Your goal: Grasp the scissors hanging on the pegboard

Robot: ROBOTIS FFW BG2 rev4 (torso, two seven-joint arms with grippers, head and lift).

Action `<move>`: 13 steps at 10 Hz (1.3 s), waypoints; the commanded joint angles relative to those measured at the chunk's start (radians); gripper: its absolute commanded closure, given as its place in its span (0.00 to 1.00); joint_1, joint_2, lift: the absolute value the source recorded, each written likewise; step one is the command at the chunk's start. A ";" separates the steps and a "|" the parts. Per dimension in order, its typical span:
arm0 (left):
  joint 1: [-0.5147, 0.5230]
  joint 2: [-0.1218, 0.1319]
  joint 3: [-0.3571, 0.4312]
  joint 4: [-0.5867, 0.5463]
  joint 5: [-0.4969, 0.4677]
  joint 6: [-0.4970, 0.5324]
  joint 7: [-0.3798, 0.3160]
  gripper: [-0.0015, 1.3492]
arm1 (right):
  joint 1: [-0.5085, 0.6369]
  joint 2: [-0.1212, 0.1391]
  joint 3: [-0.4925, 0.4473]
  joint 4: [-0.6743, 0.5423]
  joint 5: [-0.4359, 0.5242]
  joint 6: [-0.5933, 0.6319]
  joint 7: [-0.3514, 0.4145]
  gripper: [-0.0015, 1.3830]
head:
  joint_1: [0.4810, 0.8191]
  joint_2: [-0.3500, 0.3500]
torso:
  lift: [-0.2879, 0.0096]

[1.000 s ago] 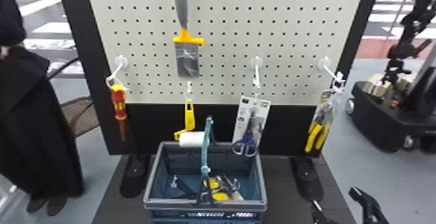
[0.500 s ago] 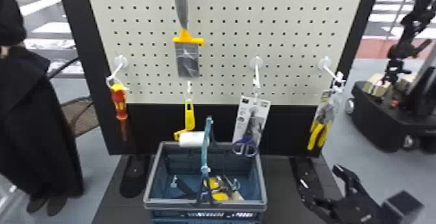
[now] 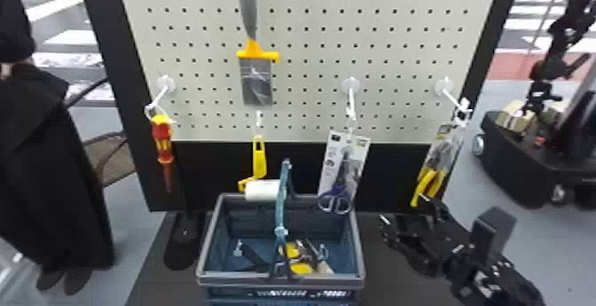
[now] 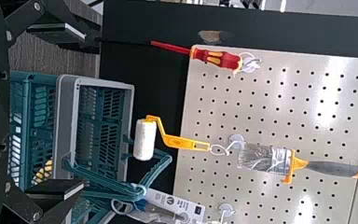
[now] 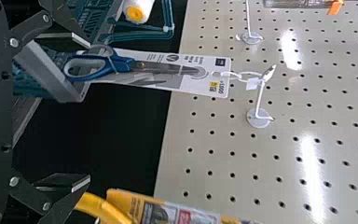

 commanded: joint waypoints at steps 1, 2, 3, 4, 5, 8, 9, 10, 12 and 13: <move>-0.009 0.001 -0.003 0.008 0.000 -0.002 0.000 0.14 | -0.058 -0.026 0.045 0.070 -0.040 0.013 0.003 0.20 | 0.20 0.50 | 0.63; -0.017 0.001 -0.006 0.015 0.000 -0.003 0.000 0.14 | -0.088 -0.038 0.068 0.104 -0.061 0.014 0.003 0.20 | 0.20 0.50 | 0.63; -0.026 0.001 -0.007 0.022 0.002 -0.005 0.000 0.14 | -0.122 -0.049 0.093 0.141 -0.095 0.019 0.005 0.20 | 0.20 0.50 | 0.63; -0.032 0.001 -0.009 0.032 0.002 -0.005 -0.001 0.14 | -0.161 -0.059 0.130 0.180 -0.135 0.023 0.006 0.20 | 0.20 0.50 | 0.63; -0.047 0.006 -0.015 0.040 0.005 -0.008 0.000 0.14 | -0.191 -0.067 0.162 0.210 -0.164 0.026 0.006 0.19 | 0.20 0.50 | 0.63; -0.082 0.013 -0.032 0.076 0.012 -0.015 0.000 0.14 | -0.281 -0.076 0.240 0.261 -0.213 0.031 0.003 0.19 | 0.20 0.50 | 0.63; -0.092 0.013 -0.034 0.086 0.014 -0.017 0.000 0.14 | -0.300 -0.079 0.255 0.264 -0.217 0.034 0.002 0.18 | 0.20 0.50 | 0.63; -0.099 0.013 -0.035 0.094 0.014 -0.018 0.000 0.14 | -0.315 -0.078 0.268 0.271 -0.221 0.034 -0.001 0.17 | 0.20 0.50 | 0.63; -0.112 0.018 -0.043 0.111 0.019 -0.021 0.000 0.14 | -0.352 -0.081 0.283 0.291 -0.233 0.042 -0.006 0.17 | 0.20 0.50 | 0.63; -0.122 0.023 -0.047 0.118 0.023 -0.023 0.000 0.14 | -0.360 -0.082 0.285 0.291 -0.225 0.042 -0.008 0.18 | 0.20 0.50 | 0.63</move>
